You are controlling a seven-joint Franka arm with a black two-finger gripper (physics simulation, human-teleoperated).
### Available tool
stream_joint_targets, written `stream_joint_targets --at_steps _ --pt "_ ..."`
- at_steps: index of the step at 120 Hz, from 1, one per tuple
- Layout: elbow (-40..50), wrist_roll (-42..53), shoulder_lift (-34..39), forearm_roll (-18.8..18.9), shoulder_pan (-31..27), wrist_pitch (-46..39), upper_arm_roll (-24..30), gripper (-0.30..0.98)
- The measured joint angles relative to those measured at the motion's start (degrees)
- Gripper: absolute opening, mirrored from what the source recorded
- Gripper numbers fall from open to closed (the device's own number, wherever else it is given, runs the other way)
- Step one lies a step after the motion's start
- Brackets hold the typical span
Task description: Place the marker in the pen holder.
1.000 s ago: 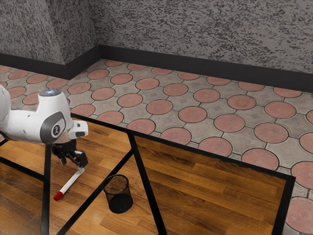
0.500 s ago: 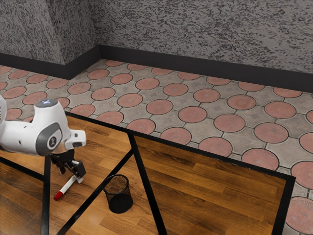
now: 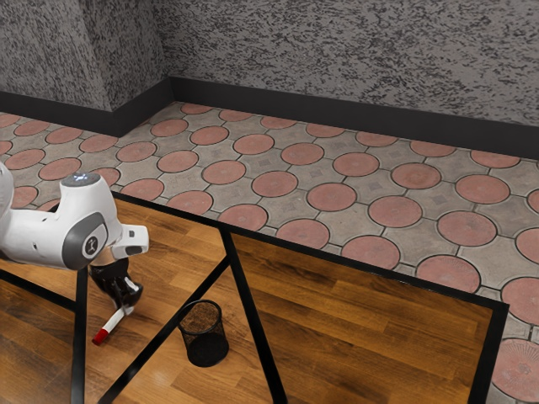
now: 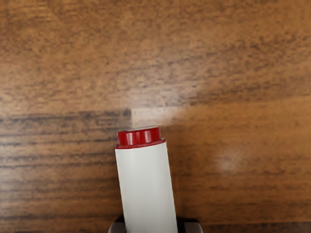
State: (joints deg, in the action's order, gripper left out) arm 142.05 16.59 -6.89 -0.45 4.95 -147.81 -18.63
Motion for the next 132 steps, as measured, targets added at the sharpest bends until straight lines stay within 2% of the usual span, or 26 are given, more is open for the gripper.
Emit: stream_joint_targets --at_steps 24,36,51,64,77,88,112,132 --pt "-0.20 -0.81 0.50 0.54 0.07 -0.25 -0.08 -0.06" --pt "-1.36 -1.40 4.01 0.81 -0.21 -0.28 1.49 -0.08" --pt "-3.78 -2.18 10.52 0.84 -3.04 -1.68 8.19 -0.10" --pt "-2.67 -2.71 15.63 1.09 -0.70 -4.95 13.00 -0.10" --pt "4.44 -2.94 25.52 0.92 -0.06 -11.39 18.37 -0.10" --pt "9.94 -2.77 31.04 0.54 0.01 -17.96 22.49 -0.10" --pt "19.26 -1.54 33.36 -0.44 0.04 -36.80 26.23 -0.10" --pt "22.85 -0.46 34.70 -1.02 0.04 -45.45 28.05 -0.09"
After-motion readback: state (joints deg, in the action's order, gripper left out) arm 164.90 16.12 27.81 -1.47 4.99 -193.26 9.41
